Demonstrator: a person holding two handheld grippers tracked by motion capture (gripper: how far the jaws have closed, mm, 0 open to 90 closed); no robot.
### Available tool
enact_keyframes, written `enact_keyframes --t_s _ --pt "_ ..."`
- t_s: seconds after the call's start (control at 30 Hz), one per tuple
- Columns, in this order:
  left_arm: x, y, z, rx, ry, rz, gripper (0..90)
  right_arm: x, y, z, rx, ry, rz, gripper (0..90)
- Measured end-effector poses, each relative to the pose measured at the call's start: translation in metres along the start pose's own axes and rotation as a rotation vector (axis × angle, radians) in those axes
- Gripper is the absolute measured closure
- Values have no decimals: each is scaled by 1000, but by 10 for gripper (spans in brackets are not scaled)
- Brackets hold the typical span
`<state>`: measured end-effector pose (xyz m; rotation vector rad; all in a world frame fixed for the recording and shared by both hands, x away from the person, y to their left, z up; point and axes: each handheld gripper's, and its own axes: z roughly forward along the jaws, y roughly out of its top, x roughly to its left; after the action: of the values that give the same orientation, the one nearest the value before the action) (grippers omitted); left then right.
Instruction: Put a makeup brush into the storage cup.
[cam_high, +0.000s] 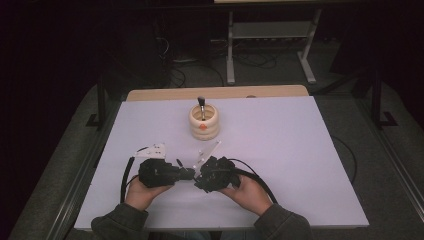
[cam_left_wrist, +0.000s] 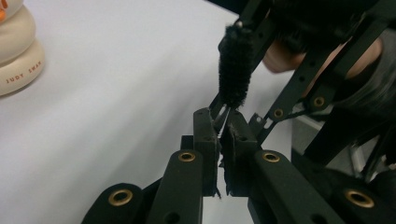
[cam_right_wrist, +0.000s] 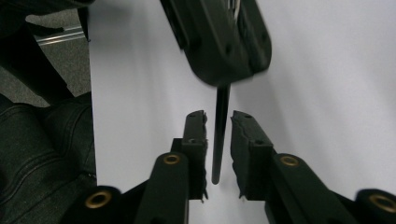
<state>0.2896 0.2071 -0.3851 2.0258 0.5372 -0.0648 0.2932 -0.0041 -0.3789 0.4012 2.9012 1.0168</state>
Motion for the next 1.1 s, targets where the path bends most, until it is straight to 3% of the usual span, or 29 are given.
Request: enact_keyframes --t_s 0.23,0.4,0.7,0.8,0.9,1.1 --pt "-1 0 0 7 -16 10 846 -1 4 5 8 20 -6 844" --pt "0 1 -4 5 -14 28 721 -4 2 7 13 29 3 847" --pt "2 -3 -6 22 37 17 646 -19 -7 -3 -14 44 73 847" --pt "2 -3 -6 33 47 26 632 -23 -8 -5 -21 43 89 847" --pt "2 -4 -5 38 78 42 613 -33 -11 -12 -41 56 130 846" --pt "2 -5 -6 43 129 54 590 -45 -8 -19 -54 60 158 846"
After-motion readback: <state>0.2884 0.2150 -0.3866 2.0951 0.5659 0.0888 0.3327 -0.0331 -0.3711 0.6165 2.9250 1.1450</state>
